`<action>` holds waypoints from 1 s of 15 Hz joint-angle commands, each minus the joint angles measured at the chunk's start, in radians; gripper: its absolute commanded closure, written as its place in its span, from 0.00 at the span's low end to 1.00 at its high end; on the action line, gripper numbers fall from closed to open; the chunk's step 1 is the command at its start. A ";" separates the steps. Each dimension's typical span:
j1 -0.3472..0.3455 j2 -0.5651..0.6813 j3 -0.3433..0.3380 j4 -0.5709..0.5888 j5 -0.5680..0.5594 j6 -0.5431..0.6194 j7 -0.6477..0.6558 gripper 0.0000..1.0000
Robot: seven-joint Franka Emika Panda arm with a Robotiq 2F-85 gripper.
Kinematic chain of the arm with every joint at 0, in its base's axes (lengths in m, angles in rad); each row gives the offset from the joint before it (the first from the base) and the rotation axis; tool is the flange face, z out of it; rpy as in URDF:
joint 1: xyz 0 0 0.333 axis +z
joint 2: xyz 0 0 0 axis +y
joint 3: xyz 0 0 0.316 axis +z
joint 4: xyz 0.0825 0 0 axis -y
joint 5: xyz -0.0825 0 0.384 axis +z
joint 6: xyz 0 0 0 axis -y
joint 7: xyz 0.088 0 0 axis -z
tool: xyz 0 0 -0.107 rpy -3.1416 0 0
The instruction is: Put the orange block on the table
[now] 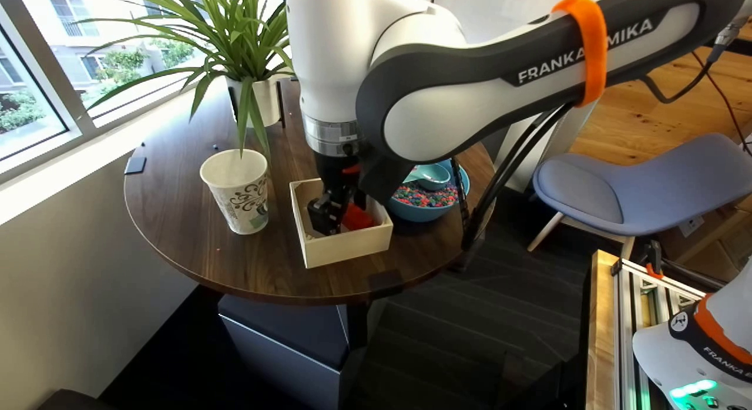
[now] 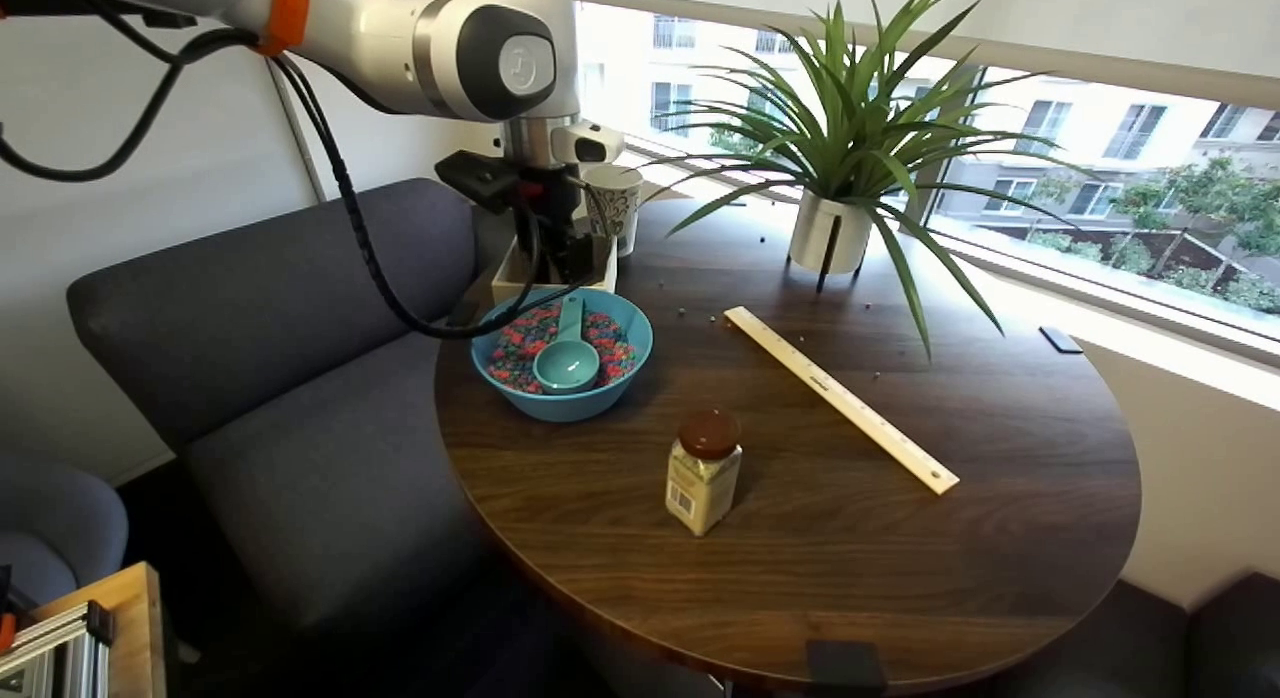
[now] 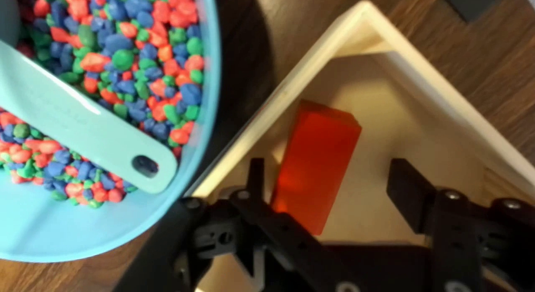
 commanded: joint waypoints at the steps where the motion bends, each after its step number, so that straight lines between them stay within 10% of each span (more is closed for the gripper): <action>1: 0.021 0.038 -0.018 0.045 0.023 -0.049 0.032 0.54; 6: 0.009 0.023 -0.009 0.059 0.065 -0.056 0.002 0.92; 15: -0.027 -0.008 -0.010 0.222 0.139 -0.159 -0.122 0.91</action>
